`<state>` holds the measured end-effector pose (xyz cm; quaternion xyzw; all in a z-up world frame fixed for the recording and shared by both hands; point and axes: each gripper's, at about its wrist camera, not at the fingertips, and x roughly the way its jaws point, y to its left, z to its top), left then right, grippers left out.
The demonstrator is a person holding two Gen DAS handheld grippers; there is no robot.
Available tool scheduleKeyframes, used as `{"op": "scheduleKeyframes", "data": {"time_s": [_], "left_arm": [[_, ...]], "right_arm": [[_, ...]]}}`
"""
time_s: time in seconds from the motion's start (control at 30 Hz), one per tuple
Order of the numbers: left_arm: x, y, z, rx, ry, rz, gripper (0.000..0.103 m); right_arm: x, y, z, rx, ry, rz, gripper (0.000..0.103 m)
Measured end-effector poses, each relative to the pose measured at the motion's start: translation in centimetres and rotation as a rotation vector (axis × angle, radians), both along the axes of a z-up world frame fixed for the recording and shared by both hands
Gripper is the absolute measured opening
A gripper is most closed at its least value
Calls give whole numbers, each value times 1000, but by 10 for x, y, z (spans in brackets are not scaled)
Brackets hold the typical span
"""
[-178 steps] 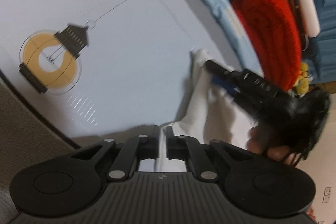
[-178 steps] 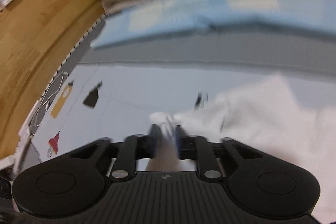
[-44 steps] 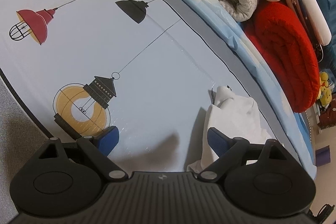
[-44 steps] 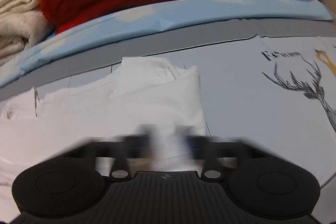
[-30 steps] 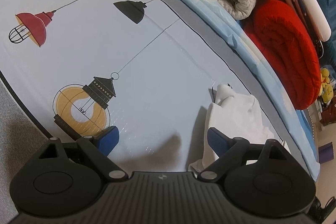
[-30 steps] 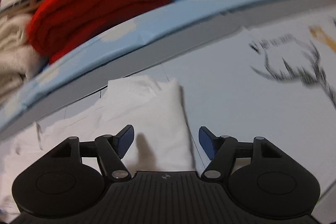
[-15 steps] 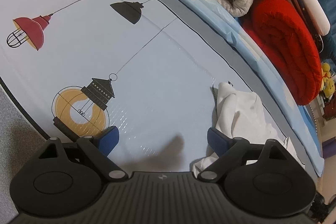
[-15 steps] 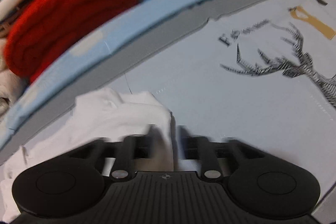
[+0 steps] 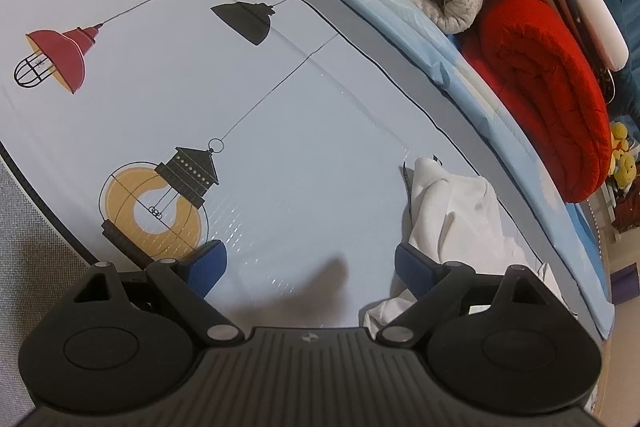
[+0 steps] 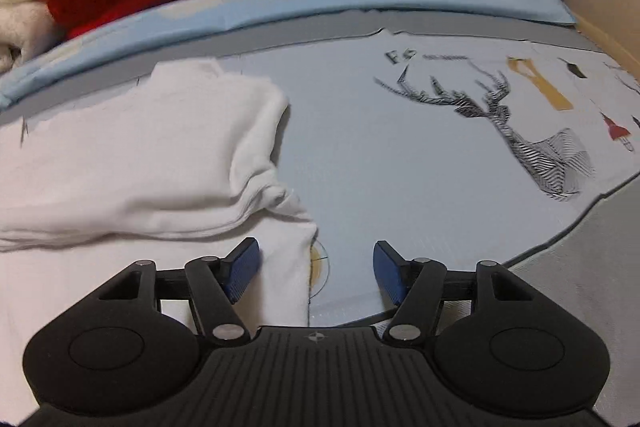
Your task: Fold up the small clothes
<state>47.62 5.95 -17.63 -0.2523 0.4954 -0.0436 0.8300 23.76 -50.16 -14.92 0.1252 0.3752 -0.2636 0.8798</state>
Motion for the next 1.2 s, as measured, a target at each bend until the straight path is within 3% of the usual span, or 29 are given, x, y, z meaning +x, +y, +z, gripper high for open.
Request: {"op": "scheduleKeyframes", "data": {"time_s": [0.1,0.23,0.43,0.6,0.73,0.87,1.0,1.07,1.2], "left_arm": [[-1,-3,1,7,-4,-9,94],[-1,-10,2,33,-14,-44,94],[-8,-20,10,53,-29,-94,94],[-31,-40,36,93,-94,-162,94],[-68,-53,59,137,-137,-228,94],[-87,-74,84,150,-122,-283,94],[-80,-129,113,200,-116,-378,94],[-73,-170,125,211,-119,-423,94],[-47,-277,129,158,-66,-530,94]], "right_arm": [[13,-4,11,10,-85,11,64],[38,-6,-13,17,87,18,64],[-23,24,8,111,42,-14,65],[-80,61,57,-8,-7,56,65],[-107,57,78,-11,-61,67,65],[-107,36,67,33,-109,42,63],[-91,7,38,128,-156,16,61],[-77,-5,22,128,-131,14,60],[-44,-26,-2,177,-117,46,57]]}}
